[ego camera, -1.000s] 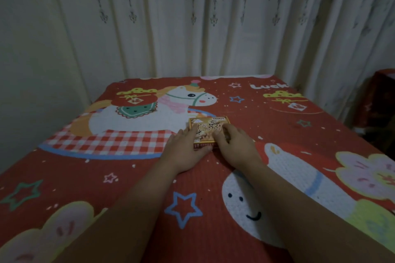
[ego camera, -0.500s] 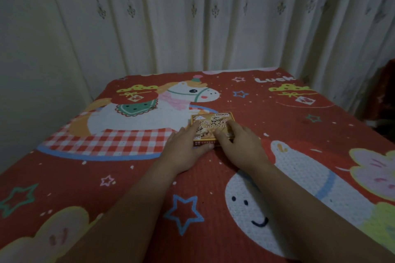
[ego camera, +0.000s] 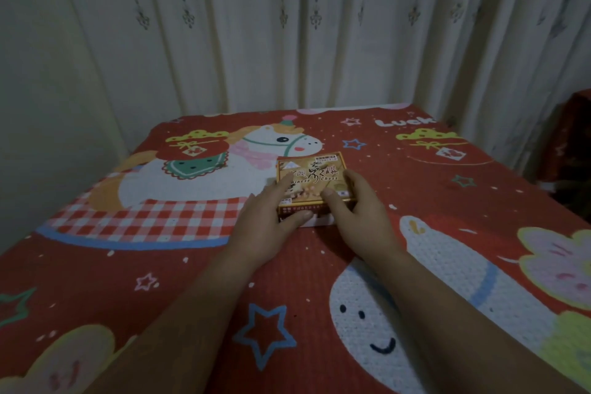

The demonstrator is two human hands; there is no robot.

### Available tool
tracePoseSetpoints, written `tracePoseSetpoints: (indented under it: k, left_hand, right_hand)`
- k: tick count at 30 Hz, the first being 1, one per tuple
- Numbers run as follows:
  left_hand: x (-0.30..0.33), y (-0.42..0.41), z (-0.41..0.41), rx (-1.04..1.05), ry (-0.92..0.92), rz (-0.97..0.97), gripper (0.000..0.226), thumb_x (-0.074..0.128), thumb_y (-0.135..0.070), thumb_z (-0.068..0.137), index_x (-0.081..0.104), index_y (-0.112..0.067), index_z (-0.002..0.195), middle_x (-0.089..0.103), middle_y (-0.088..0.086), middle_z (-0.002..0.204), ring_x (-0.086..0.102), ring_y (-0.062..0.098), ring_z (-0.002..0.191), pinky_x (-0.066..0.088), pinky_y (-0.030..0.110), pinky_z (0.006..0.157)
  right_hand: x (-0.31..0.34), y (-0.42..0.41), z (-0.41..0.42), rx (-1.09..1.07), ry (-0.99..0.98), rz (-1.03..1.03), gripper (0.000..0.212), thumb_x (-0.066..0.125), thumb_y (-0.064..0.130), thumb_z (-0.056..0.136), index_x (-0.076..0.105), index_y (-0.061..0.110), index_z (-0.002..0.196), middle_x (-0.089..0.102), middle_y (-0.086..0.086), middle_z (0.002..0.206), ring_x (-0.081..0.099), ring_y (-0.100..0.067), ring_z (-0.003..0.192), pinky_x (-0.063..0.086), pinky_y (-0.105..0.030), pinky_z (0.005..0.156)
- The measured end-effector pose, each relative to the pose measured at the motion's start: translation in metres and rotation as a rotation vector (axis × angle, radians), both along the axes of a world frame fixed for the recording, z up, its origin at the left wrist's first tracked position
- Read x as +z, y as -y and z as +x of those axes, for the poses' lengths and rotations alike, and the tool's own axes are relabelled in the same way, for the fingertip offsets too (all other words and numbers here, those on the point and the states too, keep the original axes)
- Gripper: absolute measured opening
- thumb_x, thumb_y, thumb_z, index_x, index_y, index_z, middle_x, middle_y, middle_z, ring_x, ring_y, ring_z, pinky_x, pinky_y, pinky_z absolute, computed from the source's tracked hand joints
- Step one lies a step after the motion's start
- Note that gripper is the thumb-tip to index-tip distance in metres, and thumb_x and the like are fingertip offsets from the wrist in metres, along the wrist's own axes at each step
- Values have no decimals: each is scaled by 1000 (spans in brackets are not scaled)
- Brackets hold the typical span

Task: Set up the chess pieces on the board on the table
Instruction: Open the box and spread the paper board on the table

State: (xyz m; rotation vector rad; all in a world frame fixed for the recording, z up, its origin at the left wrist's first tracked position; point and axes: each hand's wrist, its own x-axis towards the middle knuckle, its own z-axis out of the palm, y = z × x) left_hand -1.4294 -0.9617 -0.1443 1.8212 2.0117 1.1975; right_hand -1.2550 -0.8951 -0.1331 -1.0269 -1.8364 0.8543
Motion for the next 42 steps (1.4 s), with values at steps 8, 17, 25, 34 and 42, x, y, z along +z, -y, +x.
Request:
tracePoseSetpoints:
  k: [8, 17, 25, 34, 42]
  left_hand:
    - [16, 10, 3, -17, -240, 184, 62, 58, -41, 95, 33, -34, 151, 54, -2, 142, 49, 20, 123, 34, 38, 108]
    - [26, 18, -1, 269, 60, 306, 39, 46, -44, 101, 50, -36, 139, 66, -17, 104, 61, 1, 90, 49, 23, 76]
    - [17, 11, -34, 380, 654, 229, 41, 39, -46, 103, 59, -15, 121, 74, 4, 81, 64, 15, 55, 46, 27, 49]
    - [20, 26, -65, 745, 249, 191, 53, 52, -30, 98, 38, -17, 147, 63, 11, 127, 61, 32, 111, 52, 38, 88]
    - [13, 5, -33, 527, -387, -225, 46, 47, -18, 95, 48, -34, 139, 56, -1, 136, 46, 27, 129, 19, 56, 112]
  right_hand:
    - [16, 12, 6, 29, -259, 46, 42, 57, 32, 98, 47, 37, 138, 58, 37, 116, 54, 18, 108, 42, -4, 85]
    - [8, 13, 1, 170, -102, 126, 60, 55, 39, 99, 31, 30, 153, 30, 23, 154, 26, 15, 137, 29, -15, 113]
    - [-4, 6, -8, 146, 398, 377, 63, 60, 49, 92, 42, 27, 148, 30, 3, 160, 16, -25, 151, 18, -54, 119]
    - [-4, 5, -9, 151, 502, 303, 53, 61, 36, 95, 49, 22, 144, 38, 2, 156, 20, -23, 150, 18, -37, 121]
    - [-5, 5, -10, 150, 507, 312, 50, 61, 34, 96, 50, 22, 144, 39, 3, 155, 19, -22, 150, 18, -35, 120]
